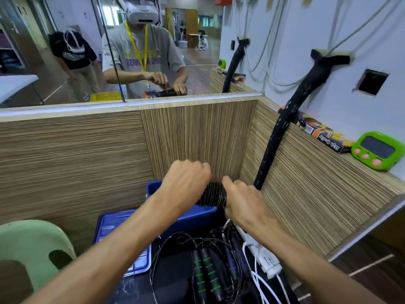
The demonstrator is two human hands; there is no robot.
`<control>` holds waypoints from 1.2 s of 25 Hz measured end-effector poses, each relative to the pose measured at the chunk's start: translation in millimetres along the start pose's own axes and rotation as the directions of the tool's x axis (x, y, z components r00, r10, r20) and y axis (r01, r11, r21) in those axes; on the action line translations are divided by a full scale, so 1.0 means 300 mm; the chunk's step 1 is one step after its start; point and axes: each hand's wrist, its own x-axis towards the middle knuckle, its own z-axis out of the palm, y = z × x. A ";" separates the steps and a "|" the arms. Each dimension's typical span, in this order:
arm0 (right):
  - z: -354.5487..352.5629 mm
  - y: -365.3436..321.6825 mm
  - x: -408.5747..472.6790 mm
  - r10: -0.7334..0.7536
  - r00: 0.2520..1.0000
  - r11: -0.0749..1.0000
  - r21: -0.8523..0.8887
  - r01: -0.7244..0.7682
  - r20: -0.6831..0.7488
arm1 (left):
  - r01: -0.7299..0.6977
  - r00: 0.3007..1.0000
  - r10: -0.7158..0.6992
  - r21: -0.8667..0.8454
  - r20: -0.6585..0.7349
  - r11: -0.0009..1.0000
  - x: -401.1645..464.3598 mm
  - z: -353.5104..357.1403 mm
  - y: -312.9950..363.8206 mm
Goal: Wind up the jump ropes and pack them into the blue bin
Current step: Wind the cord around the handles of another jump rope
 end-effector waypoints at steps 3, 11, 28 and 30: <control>-0.029 0.013 0.031 0.095 0.993 0.995 0.021 -0.094 -0.070 | 0.147 0.989 -0.151 -0.217 -0.001 0.965 -0.077 0.043 0.071; -0.034 -0.020 0.106 0.037 0.980 0.999 0.041 -0.030 -0.196 | 0.272 0.874 -0.453 -0.596 -0.175 0.755 -0.177 0.140 0.082; 0.004 -0.090 0.120 0.156 0.978 0.919 0.384 -0.093 -0.137 | 0.027 0.686 -0.716 -0.978 -0.132 0.206 -0.114 0.178 0.027; -0.032 -0.089 0.100 0.146 0.988 0.843 0.528 -0.101 -0.045 | -0.007 0.675 -0.713 -0.969 -0.187 0.247 -0.108 0.166 -0.002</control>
